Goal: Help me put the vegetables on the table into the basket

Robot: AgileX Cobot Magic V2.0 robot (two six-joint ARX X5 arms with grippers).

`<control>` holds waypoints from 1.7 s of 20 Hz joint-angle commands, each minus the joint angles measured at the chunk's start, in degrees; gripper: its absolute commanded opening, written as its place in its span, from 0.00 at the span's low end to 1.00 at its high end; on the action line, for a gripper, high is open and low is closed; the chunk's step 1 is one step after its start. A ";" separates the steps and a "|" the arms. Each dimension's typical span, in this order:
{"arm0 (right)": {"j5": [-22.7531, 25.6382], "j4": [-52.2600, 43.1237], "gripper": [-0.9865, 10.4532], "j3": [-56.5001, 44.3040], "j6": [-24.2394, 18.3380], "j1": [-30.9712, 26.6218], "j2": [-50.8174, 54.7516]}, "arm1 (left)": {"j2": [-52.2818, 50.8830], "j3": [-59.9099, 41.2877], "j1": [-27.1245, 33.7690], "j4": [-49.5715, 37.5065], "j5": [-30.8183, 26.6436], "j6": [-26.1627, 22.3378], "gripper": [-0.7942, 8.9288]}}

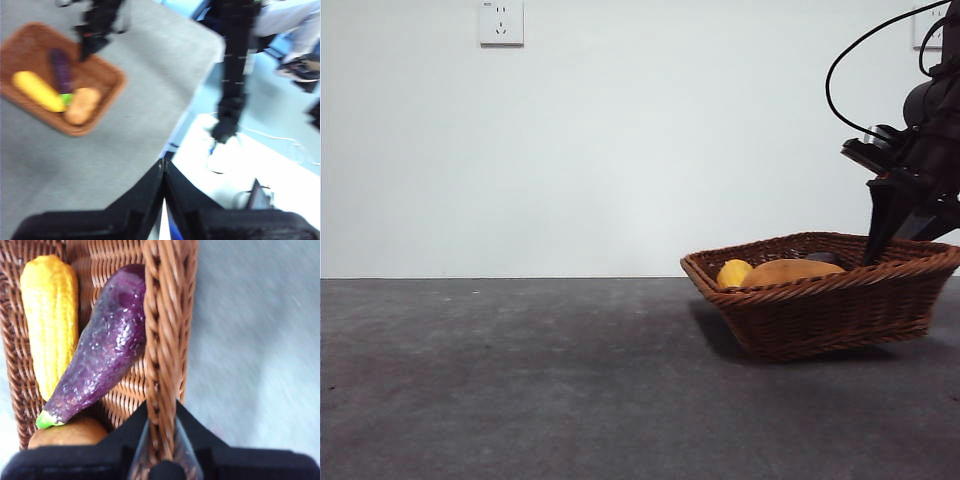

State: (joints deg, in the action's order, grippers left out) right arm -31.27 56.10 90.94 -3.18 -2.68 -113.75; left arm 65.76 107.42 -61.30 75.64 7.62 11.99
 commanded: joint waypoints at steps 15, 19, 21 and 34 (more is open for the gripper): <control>0.72 -3.13 0.53 -0.17 0.17 -0.04 -6.71 | -11.32 -17.20 -7.26 -0.02 -18.25 7.23 0.08; 4.55 -1.95 0.56 -0.13 0.20 -0.04 -1.44 | -16.09 -21.77 -7.26 -0.02 -18.40 7.93 0.08; 6.86 -0.20 0.56 -0.13 0.13 -0.04 4.46 | -18.05 -22.05 -7.26 -0.02 -19.85 7.82 0.08; 11.39 16.52 0.08 -0.13 0.50 0.04 51.71 | -21.55 -22.05 -7.26 -0.04 -31.63 2.93 0.08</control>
State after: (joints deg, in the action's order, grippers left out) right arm -19.92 72.95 90.96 -2.81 -2.83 -61.89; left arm 44.18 85.67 -68.40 75.83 -23.86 15.57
